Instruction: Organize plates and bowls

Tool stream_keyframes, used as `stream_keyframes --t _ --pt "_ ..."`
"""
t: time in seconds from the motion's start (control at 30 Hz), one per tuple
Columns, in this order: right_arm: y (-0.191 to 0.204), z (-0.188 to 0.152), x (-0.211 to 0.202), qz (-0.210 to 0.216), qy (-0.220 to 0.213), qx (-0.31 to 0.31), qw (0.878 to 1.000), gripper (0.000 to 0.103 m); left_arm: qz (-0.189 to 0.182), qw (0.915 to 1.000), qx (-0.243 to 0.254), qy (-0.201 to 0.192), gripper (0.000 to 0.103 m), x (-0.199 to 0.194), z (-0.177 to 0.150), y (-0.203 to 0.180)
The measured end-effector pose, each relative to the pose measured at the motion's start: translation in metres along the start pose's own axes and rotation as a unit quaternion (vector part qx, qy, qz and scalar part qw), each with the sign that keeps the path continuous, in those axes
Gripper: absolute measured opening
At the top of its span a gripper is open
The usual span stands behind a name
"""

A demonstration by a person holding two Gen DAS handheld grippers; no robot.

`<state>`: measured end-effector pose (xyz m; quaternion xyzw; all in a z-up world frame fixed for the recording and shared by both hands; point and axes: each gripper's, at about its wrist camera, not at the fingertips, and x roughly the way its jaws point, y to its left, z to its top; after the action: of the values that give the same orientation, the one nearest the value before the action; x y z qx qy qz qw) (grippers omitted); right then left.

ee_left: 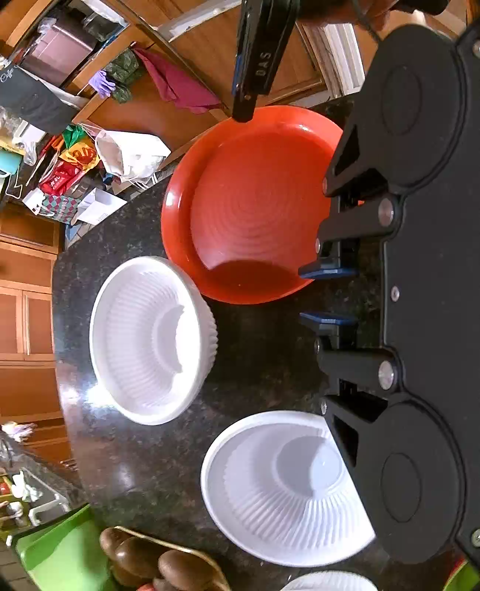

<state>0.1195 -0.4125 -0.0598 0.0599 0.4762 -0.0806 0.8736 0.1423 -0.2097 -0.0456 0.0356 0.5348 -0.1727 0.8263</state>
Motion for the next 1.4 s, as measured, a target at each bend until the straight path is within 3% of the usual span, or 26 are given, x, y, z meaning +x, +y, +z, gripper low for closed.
stream_keyframes --t 0.47,0.7,1.07,1.4 --pt "-0.002 0.009 0.02 0.025 0.002 -0.01 1.0 0.031 -0.032 0.9994 -0.012 -0.011 0.025 0.01 0.007 0.005" --pt "-0.003 0.012 0.026 0.028 0.004 -0.013 1.0 0.03 -0.025 0.9996 -0.01 -0.003 0.025 0.021 0.019 0.001" --pt "-0.003 0.012 0.027 0.023 0.001 -0.016 1.0 0.016 -0.014 0.9999 -0.004 0.0 0.025 0.029 0.02 -0.004" --pt "0.001 0.005 0.021 0.017 0.004 -0.017 1.0 0.015 -0.002 0.9999 0.01 0.008 0.024 0.031 0.018 -0.011"
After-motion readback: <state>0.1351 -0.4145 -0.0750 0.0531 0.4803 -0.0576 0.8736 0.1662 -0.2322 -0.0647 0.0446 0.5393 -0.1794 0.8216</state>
